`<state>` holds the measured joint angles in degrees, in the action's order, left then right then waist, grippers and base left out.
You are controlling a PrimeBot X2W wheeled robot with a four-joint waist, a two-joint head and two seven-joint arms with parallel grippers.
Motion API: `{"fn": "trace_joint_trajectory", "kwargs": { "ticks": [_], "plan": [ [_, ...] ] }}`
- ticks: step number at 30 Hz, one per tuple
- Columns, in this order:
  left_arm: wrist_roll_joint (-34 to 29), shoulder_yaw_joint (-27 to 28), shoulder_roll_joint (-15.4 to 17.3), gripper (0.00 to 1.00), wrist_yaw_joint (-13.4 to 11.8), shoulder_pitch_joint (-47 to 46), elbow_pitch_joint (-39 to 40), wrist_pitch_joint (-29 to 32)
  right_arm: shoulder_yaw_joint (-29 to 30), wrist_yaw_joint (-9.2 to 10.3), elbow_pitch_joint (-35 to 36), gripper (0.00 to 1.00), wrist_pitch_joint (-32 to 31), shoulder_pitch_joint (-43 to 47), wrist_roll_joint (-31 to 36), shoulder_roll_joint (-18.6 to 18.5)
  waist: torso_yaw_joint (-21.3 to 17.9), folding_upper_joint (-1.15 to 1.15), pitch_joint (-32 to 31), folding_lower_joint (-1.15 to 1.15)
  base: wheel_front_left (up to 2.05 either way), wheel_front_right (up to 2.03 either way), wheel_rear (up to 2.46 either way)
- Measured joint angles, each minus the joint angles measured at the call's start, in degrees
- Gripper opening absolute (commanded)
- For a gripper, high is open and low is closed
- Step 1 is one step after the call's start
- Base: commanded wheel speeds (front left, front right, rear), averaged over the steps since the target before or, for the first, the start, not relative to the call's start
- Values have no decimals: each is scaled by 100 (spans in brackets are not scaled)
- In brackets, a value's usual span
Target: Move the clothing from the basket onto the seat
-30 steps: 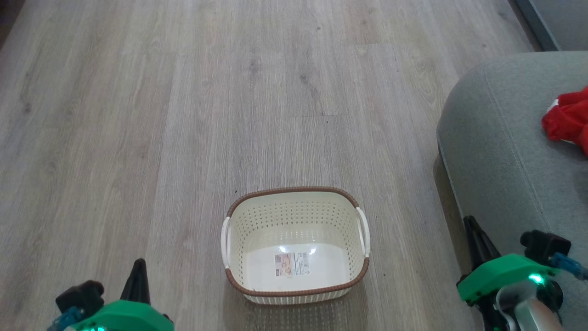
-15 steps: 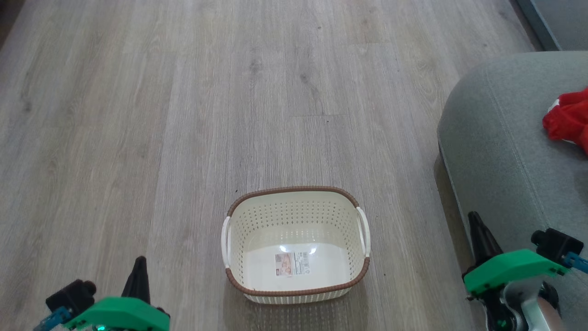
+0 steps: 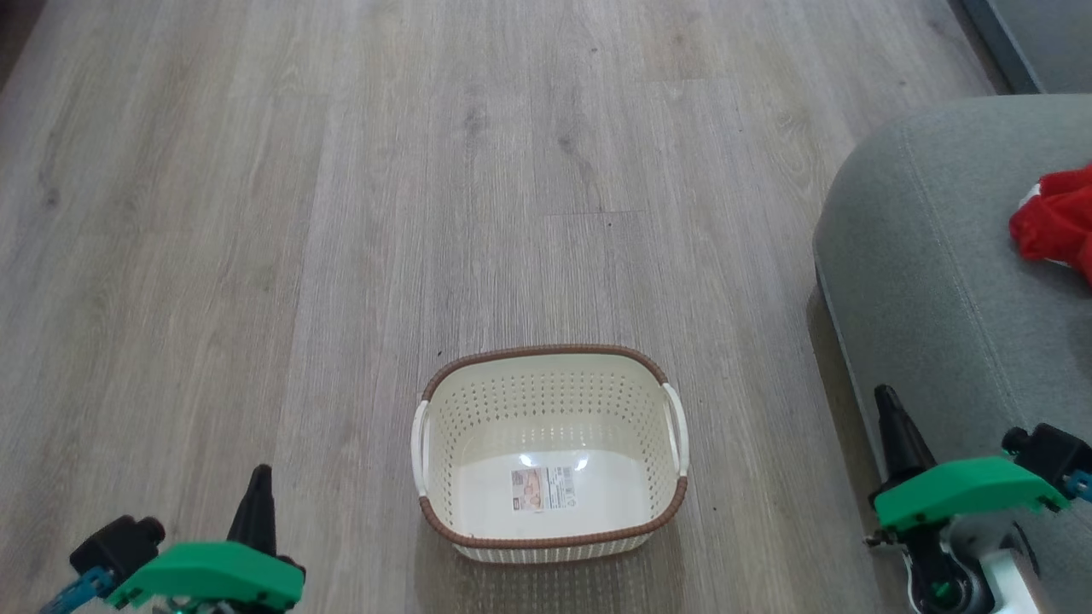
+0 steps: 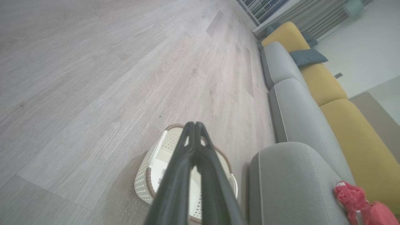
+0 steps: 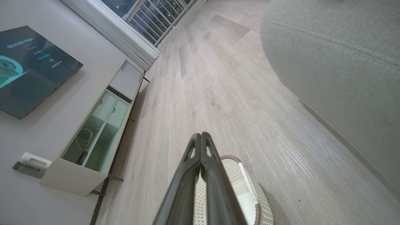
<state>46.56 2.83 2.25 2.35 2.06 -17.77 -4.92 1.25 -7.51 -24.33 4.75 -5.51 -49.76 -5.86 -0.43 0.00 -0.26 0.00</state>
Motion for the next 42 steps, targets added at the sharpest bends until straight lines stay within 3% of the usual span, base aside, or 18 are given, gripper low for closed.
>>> {"fn": "trace_joint_trajectory", "kwargs": {
  "ticks": [42],
  "plan": [
    [2797, 104, 1, 0, 278, -323, 96, 695, 393, 1, 487, 0, -682, 21, -2597, 186, 27, 0, 27, 0, 0, 0, 0]
  ]
}}
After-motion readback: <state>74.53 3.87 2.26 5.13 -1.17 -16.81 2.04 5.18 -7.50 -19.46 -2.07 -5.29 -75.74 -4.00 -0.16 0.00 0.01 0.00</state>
